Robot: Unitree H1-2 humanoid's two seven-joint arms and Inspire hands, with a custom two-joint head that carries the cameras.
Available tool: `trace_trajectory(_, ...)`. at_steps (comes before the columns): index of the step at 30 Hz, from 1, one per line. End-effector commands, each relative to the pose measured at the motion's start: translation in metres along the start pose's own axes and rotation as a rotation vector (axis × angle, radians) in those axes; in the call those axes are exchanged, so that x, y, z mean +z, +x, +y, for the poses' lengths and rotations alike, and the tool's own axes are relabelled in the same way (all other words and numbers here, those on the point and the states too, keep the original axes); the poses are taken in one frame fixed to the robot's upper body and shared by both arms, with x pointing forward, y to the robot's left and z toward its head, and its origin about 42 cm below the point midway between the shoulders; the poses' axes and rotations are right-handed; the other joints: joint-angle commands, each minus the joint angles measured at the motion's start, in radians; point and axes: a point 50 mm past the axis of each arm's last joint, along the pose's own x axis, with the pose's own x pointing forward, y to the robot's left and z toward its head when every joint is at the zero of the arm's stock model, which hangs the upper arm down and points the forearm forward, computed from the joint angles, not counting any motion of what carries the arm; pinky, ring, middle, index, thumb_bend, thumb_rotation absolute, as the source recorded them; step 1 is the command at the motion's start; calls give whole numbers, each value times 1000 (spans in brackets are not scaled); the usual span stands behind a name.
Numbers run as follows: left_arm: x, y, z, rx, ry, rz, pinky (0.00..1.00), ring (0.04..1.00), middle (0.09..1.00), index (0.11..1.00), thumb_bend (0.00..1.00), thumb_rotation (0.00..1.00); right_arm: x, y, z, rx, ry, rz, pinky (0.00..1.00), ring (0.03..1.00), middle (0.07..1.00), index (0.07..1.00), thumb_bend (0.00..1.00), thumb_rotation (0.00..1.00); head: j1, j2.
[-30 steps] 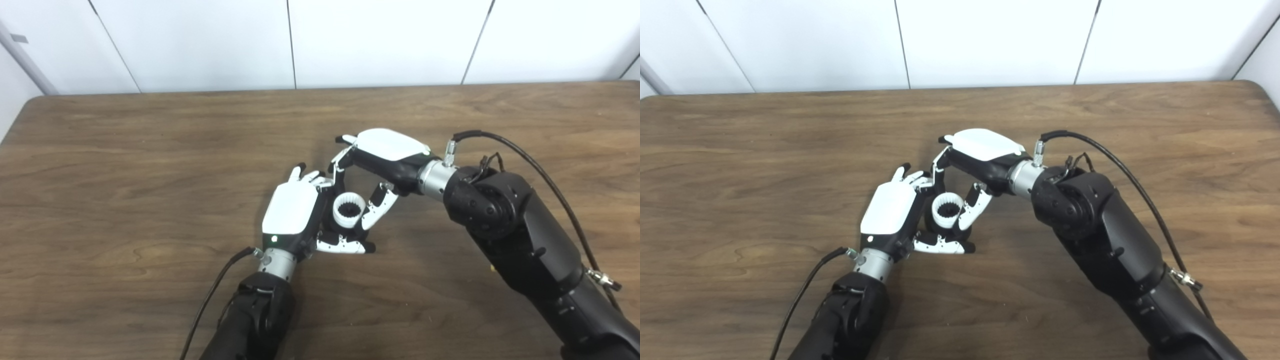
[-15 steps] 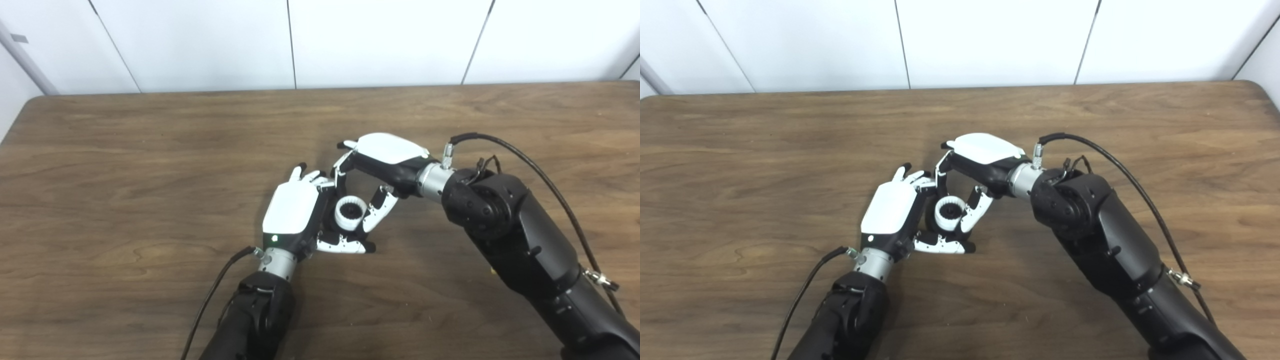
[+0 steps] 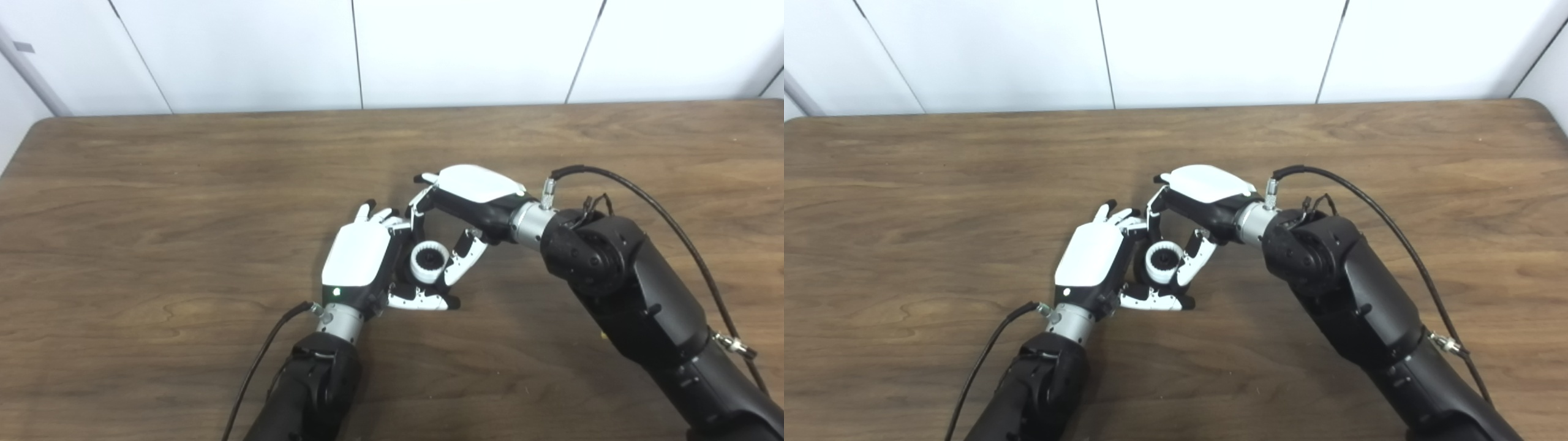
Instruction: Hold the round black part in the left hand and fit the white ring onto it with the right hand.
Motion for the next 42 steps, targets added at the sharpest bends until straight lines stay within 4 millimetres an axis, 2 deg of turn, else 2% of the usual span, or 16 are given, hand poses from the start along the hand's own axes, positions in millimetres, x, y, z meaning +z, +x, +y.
trace_trajectory(1,-1,3,4,15,18,-6,1000,873,739,482,525,51,2,-1,-15,-74,-22,-14,1000,988,796,481,526,137,1,0)
trace_trajectory(7,-1,3,5,14,21,-6,1000,872,741,481,525,52,1,-2,-17,-82,-23,-3,1000,1000,821,489,525,152,-3,-3)
trace_trajectory(8,-1,3,4,14,22,-6,1000,872,741,481,525,51,1,-3,-18,-82,-26,-1,1000,1000,827,506,620,174,-3,-3)
trace_trajectory(9,-1,3,4,13,22,-7,1000,872,740,482,525,52,1,-3,-18,-84,-29,0,1000,1000,833,555,877,237,-5,-3)
trace_trajectory(12,-1,3,5,12,22,-6,1000,872,740,481,525,52,1,-4,-18,-85,-41,-3,1000,1000,839,583,981,274,-5,-3)
trace_trajectory(17,-2,2,5,12,17,-6,1000,879,745,481,525,51,1,-5,-18,-95,-38,2,1000,1000,850,592,1000,268,-7,-1)
trace_trajectory(27,-3,3,5,10,20,-5,1000,881,743,481,525,51,-1,-4,-18,-84,-34,3,1000,1000,846,523,1000,240,-8,0)
trace_trajectory(34,-4,2,5,9,25,-7,1000,878,744,481,525,51,-2,-6,-19,-93,-17,13,1000,1000,847,522,1000,220,-8,-1)
trace_trajectory(42,-7,3,4,11,19,-6,1000,876,741,481,525,51,-9,-17,-37,-134,-23,41,1000,1000,851,535,1000,212,-12,-7)
